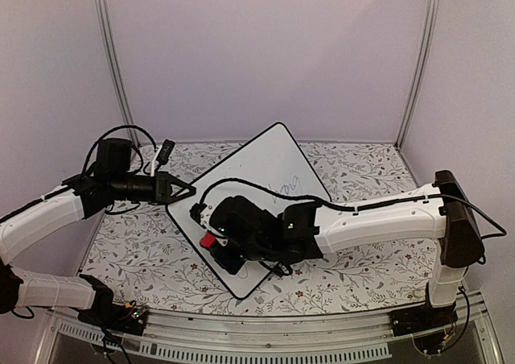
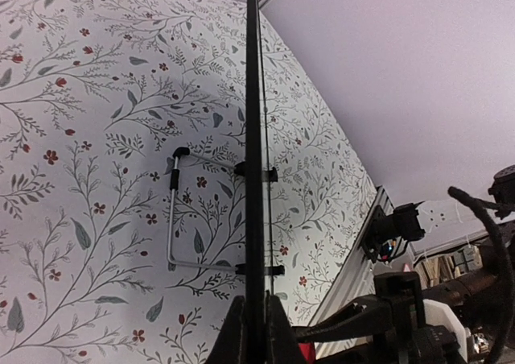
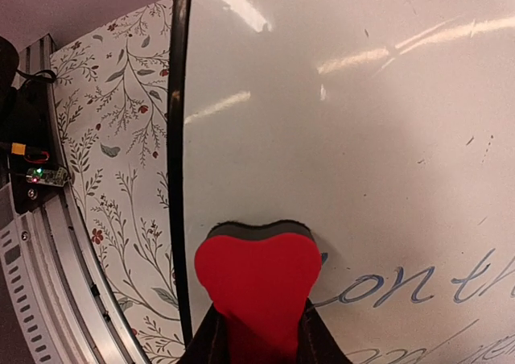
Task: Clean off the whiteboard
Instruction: Erase the whiteboard at the center of the board.
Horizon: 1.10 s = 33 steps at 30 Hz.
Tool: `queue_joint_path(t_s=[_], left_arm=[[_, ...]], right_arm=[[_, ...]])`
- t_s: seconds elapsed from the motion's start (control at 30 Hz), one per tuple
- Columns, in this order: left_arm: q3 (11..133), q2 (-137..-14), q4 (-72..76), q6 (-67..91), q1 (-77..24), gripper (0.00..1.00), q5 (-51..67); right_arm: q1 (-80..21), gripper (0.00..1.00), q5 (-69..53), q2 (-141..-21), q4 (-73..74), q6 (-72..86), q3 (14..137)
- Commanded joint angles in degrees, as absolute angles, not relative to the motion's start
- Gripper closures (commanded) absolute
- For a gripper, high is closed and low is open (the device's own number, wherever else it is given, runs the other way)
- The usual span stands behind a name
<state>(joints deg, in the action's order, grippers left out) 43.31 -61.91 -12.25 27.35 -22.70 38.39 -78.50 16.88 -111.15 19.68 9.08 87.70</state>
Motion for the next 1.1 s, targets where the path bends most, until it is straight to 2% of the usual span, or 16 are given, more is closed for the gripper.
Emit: queue_joint_path(t_s=[0.0,0.7,1.07], left_arm=[[42.49,-62.20,-10.71,25.48,-21.89,1.00,37.85],[42.28,-62.66,-10.31,25.65,-21.57,1.00,38.19],[42.10,-62.84,-9.93,25.75,-21.49,1.00,38.99]], right_arm=[[-78.90,1.00,16.58,-113.18,20.79,10.03,87.36],[-79.84,1.00,18.95,-112.51,21.84,13.09,82.42],[-79.63,1.00,23.86,-114.42,22.26,9.51,90.18]])
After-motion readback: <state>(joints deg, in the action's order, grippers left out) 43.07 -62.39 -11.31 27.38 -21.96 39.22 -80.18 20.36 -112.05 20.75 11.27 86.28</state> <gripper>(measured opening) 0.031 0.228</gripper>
